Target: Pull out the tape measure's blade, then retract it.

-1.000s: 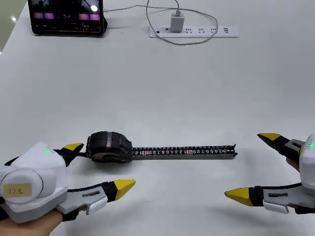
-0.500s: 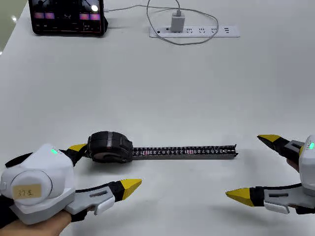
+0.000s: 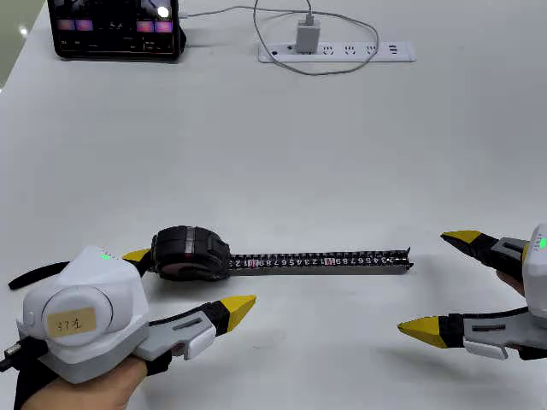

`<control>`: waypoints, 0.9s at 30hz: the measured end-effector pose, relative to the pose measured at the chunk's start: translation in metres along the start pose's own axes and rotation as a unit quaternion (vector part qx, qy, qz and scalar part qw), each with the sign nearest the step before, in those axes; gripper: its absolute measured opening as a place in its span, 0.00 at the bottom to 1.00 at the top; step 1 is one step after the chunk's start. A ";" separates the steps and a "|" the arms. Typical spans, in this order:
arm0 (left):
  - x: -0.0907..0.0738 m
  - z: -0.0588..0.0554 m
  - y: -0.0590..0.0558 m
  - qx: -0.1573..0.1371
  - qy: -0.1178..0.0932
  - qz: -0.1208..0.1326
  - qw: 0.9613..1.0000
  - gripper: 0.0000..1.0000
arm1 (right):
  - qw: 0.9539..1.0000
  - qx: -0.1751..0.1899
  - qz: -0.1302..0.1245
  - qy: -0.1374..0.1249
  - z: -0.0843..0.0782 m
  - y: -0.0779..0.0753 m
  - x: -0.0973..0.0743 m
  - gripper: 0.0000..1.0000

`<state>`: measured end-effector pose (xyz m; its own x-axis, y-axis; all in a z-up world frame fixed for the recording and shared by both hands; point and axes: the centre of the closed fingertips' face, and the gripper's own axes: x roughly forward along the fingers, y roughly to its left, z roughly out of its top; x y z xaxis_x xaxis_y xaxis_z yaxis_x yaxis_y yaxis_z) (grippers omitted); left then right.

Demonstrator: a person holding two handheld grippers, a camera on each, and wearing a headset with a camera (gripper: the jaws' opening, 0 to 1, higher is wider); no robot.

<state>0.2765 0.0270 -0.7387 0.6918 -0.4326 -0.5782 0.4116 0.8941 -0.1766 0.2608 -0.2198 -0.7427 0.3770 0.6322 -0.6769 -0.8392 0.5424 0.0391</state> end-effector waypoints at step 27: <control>0.017 0.004 0.018 -0.062 -0.013 0.077 0.995 0.74 | 0.998 -0.037 0.040 0.022 0.004 -0.017 0.009 0.57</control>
<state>0.2977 0.0354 -0.7488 0.7561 -0.2913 -0.5860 0.2252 0.9566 -0.1850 0.2802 -0.2211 -0.7466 0.2909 0.6469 -0.7049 -0.8935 0.4471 0.0416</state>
